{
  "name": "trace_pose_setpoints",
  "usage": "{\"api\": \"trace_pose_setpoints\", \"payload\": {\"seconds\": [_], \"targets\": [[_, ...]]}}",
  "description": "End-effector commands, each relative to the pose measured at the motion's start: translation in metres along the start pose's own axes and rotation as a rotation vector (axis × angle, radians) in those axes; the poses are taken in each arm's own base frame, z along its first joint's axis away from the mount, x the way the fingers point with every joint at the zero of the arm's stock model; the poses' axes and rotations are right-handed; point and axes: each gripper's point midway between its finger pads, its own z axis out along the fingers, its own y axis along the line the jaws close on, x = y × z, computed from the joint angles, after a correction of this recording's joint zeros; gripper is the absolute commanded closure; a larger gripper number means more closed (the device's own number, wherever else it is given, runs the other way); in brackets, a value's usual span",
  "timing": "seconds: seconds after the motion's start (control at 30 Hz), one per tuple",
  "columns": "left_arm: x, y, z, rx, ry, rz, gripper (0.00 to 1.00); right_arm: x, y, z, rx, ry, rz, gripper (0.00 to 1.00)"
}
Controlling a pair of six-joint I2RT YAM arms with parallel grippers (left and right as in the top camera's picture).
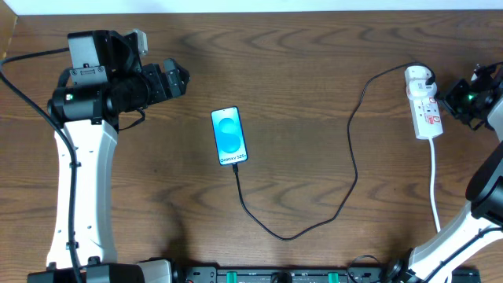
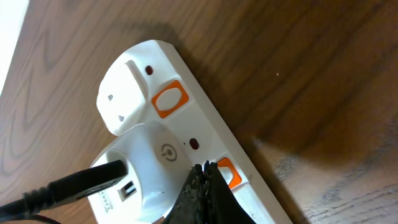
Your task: Plug charger to phone and switch on socket
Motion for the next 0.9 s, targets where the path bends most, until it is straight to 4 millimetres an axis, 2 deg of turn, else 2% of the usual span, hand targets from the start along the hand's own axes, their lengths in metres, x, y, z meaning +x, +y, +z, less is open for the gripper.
{"api": "trace_pose_setpoints", "payload": {"seconds": [0.0, 0.47, 0.87], "targets": [[-0.002, 0.002, -0.003, -0.013, -0.011, -0.005, 0.02, 0.005, 0.000, 0.013, -0.001, 0.025, 0.013, 0.99], [-0.002, 0.002, -0.003, -0.013, -0.011, -0.005, 0.02, 0.023, 0.013, 0.025, -0.003, 0.081, 0.002, 0.99], [-0.002, 0.002, -0.003, -0.013, -0.011, -0.005, 0.02, 0.039, 0.013, 0.028, 0.040, 0.128, 0.023, 0.99]]}}
